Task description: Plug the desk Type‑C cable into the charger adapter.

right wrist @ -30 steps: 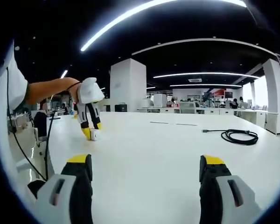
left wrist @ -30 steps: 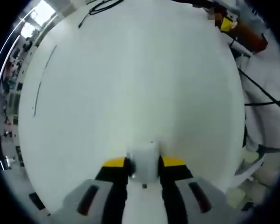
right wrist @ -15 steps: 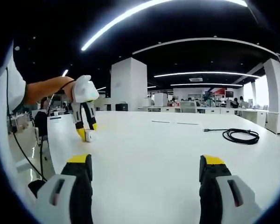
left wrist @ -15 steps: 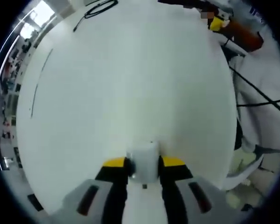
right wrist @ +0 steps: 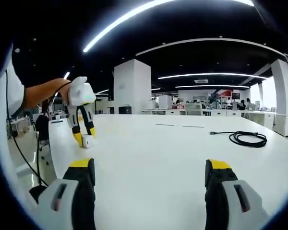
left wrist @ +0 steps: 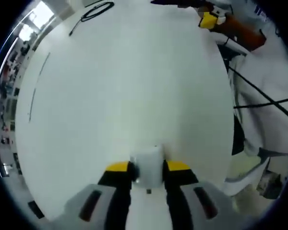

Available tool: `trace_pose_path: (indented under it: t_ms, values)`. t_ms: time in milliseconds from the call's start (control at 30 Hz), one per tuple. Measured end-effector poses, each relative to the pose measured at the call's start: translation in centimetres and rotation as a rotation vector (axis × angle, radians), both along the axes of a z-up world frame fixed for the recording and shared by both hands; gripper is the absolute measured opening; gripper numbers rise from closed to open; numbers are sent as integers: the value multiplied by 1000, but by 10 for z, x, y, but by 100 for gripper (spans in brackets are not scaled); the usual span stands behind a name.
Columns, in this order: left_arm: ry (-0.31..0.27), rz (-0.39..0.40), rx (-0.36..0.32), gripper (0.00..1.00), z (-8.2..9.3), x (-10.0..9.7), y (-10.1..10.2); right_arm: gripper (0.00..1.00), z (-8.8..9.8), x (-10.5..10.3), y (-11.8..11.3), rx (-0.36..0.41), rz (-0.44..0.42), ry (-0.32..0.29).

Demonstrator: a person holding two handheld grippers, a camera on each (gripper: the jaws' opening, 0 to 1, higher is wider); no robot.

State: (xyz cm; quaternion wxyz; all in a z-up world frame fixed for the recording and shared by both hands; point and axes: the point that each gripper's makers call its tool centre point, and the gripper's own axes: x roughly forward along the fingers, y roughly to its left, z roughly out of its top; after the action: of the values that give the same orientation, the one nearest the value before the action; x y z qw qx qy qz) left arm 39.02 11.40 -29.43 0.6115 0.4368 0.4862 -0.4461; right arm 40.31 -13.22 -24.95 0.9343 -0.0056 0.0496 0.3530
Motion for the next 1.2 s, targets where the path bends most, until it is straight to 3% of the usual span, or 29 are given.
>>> trace_pose_path:
  t_ms: [1200]
  values:
    - [16, -24, 0, 25, 0, -12, -3, 100, 31, -2, -4, 52, -10, -112]
